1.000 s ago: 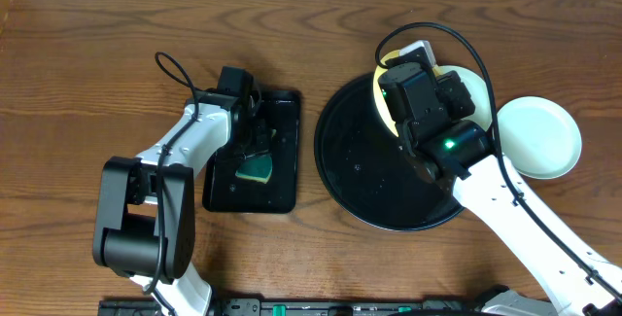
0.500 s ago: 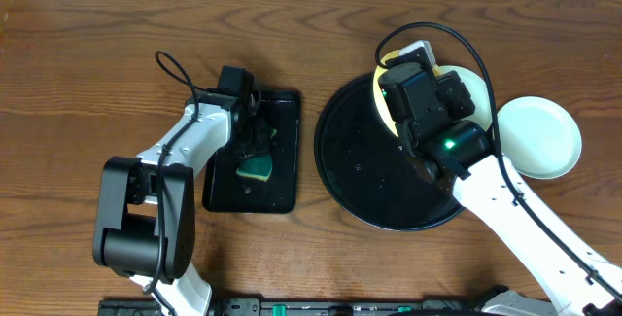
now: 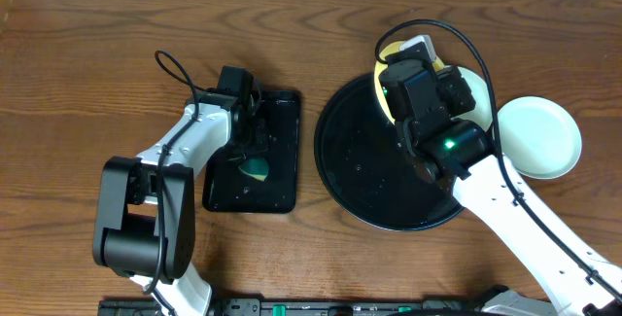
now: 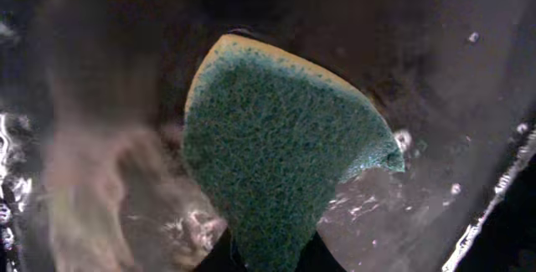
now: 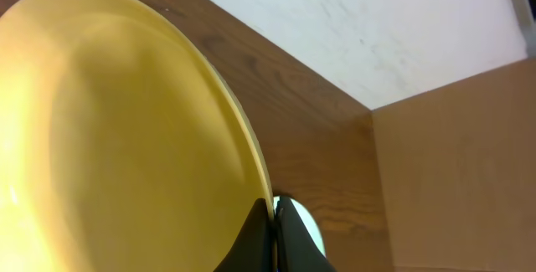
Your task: Clean dirty plates on tray and stack at the side
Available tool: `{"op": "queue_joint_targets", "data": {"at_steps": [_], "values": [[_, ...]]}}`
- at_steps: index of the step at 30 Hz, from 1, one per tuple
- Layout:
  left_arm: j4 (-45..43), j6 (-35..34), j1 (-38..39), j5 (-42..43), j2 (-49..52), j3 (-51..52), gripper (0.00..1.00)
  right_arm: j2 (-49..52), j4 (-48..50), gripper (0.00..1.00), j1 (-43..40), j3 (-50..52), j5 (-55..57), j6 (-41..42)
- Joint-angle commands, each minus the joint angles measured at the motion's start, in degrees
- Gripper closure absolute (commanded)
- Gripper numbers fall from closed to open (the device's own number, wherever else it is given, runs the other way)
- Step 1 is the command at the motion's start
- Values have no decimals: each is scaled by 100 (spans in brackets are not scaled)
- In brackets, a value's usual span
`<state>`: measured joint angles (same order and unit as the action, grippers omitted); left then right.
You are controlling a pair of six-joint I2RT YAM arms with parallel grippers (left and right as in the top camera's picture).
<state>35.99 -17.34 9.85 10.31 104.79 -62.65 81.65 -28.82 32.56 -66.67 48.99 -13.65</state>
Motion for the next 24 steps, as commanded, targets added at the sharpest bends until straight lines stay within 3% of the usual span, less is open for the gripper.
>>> {"op": "queue_joint_targets", "data": {"at_steps": [1,4,9,12,24], "values": [[42,35,-17,-116,-11,-9,93,-52,81,99,92,-116,389,-514],[59,35,-17,-116,-11,-11,92,-52,352,99,87,-116,933,-509],[68,35,-17,-116,-11,-9,93,-55,372,99,208,-114,520,-846],[68,35,-17,-116,-11,-9,92,-55,487,99,192,-114,944,-330],[63,37,-17,-116,-11,-11,92,-52,166,99,46,-114,389,577]]}}
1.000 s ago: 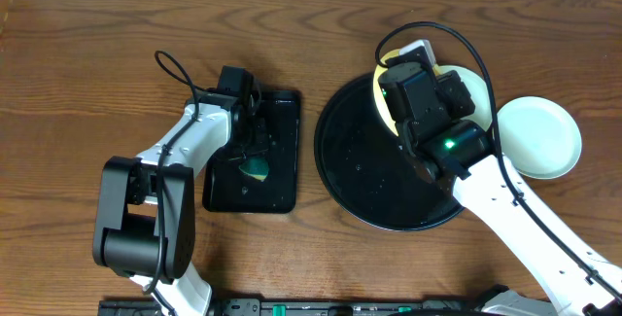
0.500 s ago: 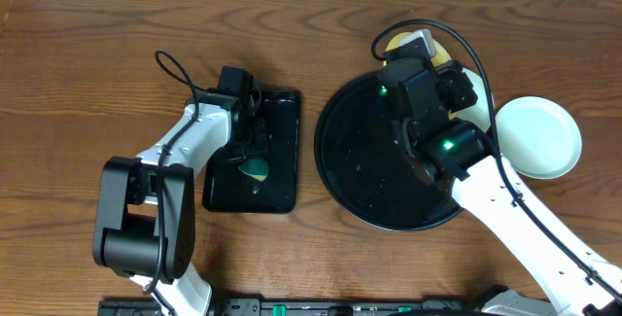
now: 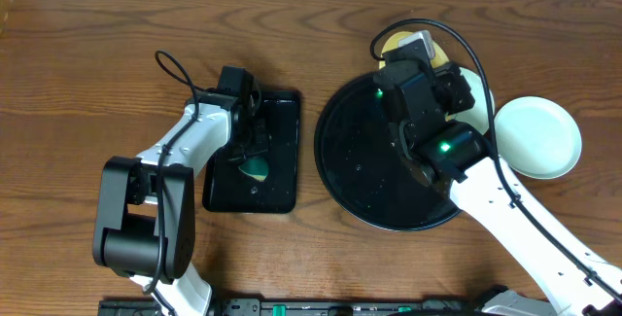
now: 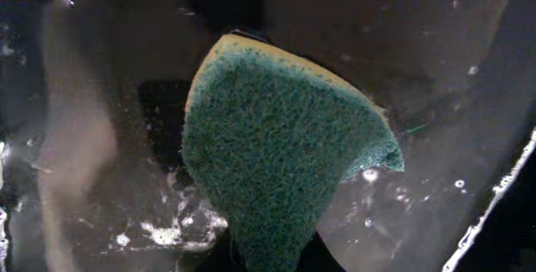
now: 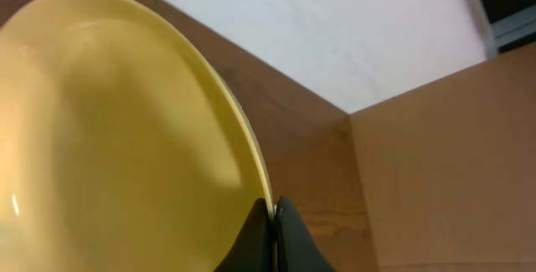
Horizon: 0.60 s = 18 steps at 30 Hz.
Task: Clean dirty plates on tray and stack at the side
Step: 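Carry the yellow plate right and stack it on the pale green plate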
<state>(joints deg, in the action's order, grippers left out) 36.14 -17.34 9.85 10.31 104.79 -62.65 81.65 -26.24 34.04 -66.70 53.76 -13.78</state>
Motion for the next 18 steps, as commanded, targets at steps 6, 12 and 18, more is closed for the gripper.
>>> {"op": "queue_joint_targets", "data": {"at_steps": [6,12,18], "values": [[50,37,-17,-116,-11,-9,93,-52,-789,99,-848,-111,-1102,2400],[50,37,-17,-116,-11,-9,92,-52,-1193,99,-1930,-111,-2225,3097],[50,37,-17,-116,-11,-11,93,-52,-1447,99,-3222,-111,-3117,3504]]}}
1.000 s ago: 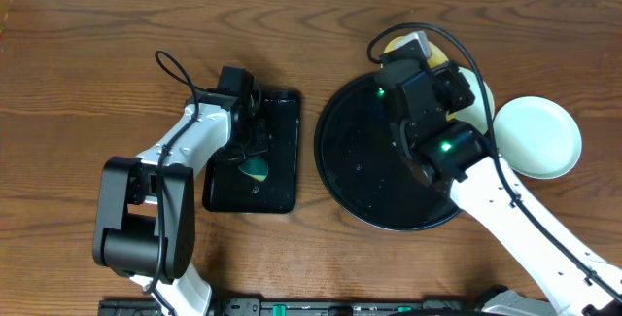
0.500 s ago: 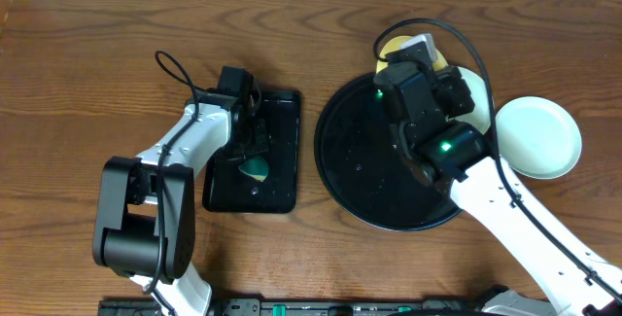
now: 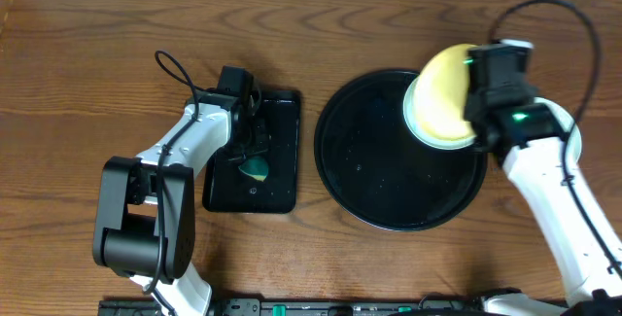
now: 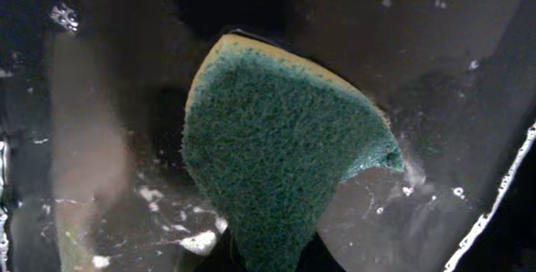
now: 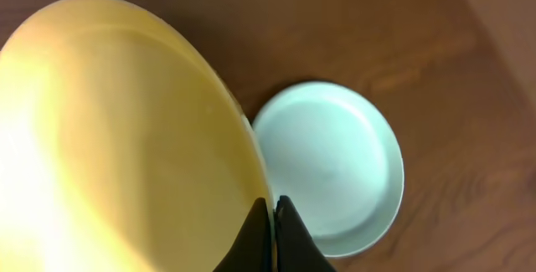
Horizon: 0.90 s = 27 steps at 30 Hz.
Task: Clean dirty plates on tray and stack at the side
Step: 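Carry the yellow plate right and stack it on the pale green plate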
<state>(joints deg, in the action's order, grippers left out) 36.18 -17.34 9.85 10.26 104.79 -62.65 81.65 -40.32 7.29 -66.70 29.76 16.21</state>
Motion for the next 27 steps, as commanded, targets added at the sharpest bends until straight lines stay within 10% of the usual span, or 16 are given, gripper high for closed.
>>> {"op": "queue_joint_targets", "data": {"at_steps": [1,16,27], "values": [[44,37,-17,-111,-11,-9,93,-52,-44,99,-745,-111,-876,505],[46,37,-17,-111,-11,-9,93,249,-492,99,-3366,-105,-1506,520],[48,37,-17,-111,-11,-11,93,754,-487,98,-3650,-103,-1510,520]]}}
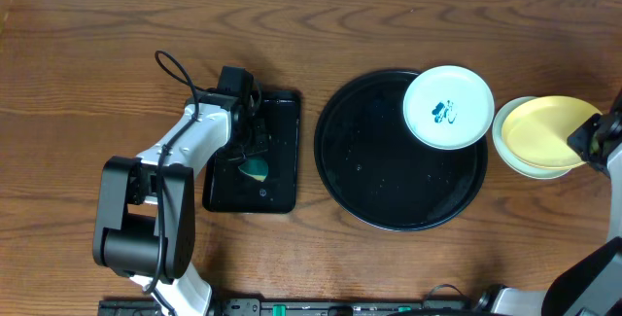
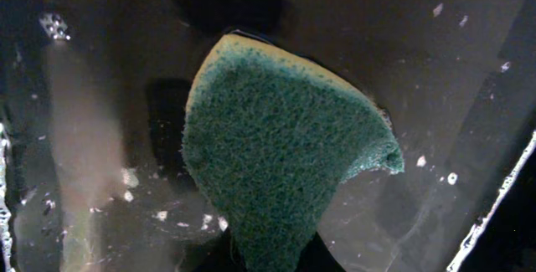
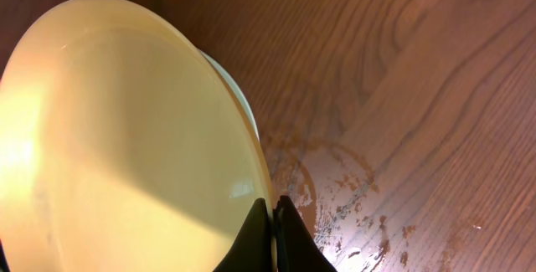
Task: Clean dirty plates on tray and stack at the side
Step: 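Carry the yellow plate right and stack it on the pale green plate, then release the yellow plate and move the right gripper to the white plate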
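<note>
A yellow plate (image 1: 547, 131) rests over a pale green plate (image 1: 509, 145) on the table right of the round black tray (image 1: 379, 175). My right gripper (image 3: 273, 215) is shut on the yellow plate's (image 3: 126, 146) rim at the frame's right edge. A white plate with blue smears (image 1: 448, 107) sits on the tray's upper right. My left gripper (image 2: 270, 259) is shut on a green and yellow sponge (image 2: 280, 151), held in the wet black rectangular dish (image 1: 255, 151), where the sponge (image 1: 256, 168) shows small.
Water drops and suds lie in the rectangular dish (image 2: 469, 71). A damp mark (image 3: 352, 180) shows on the wood beside the stacked plates. A black cable (image 1: 180, 73) loops above the left arm.
My right gripper has carried the yellow plate from above the tray's upper right to the table at the right, over the pale green plate. The smeared white plate now shows on the tray.
The right gripper first held the yellow plate tilted over the tray's far rim, then above the tray's right side, and now it rests on the pale green plate beside the tray. The left gripper kept the sponge in the black dish throughout.
</note>
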Available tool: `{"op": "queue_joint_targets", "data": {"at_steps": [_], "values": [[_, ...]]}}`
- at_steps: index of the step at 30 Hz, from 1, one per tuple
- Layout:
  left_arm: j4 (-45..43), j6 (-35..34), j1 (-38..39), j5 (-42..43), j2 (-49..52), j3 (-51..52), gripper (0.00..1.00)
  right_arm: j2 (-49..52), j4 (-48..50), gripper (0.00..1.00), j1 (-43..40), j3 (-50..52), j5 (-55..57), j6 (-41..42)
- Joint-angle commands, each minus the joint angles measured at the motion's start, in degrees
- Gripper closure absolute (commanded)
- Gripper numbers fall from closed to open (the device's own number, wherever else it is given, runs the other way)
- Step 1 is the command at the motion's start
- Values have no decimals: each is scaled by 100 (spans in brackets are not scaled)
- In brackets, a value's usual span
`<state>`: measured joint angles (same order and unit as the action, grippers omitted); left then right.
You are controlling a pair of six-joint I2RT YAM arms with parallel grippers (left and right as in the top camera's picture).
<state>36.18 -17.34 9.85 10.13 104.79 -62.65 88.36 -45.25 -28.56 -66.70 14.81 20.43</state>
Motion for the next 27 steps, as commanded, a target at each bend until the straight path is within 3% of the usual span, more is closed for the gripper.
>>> {"op": "queue_joint_targets", "data": {"at_steps": [1,4,5,6,8,15,27], "values": [[48,37,-17,-98,-11,-9,93,92,7,95,-61,-103,-37,101],[46,37,-17,-98,-11,-9,92,92,35,74,-61,-103,-203,98],[46,37,-17,-98,-11,-9,92,92,72,59,-61,-103,-319,98],[46,37,-17,-98,-11,-9,93,92,120,51,-61,-103,-496,98],[46,37,-17,-98,-11,-9,93,92,245,43,-61,-103,-1049,68],[46,37,-17,-98,-11,-9,92,92,675,37,44,-103,-3047,-632],[48,35,-17,-98,-11,-9,92,463,1054,45,837,-103,-3091,-1657]]}}
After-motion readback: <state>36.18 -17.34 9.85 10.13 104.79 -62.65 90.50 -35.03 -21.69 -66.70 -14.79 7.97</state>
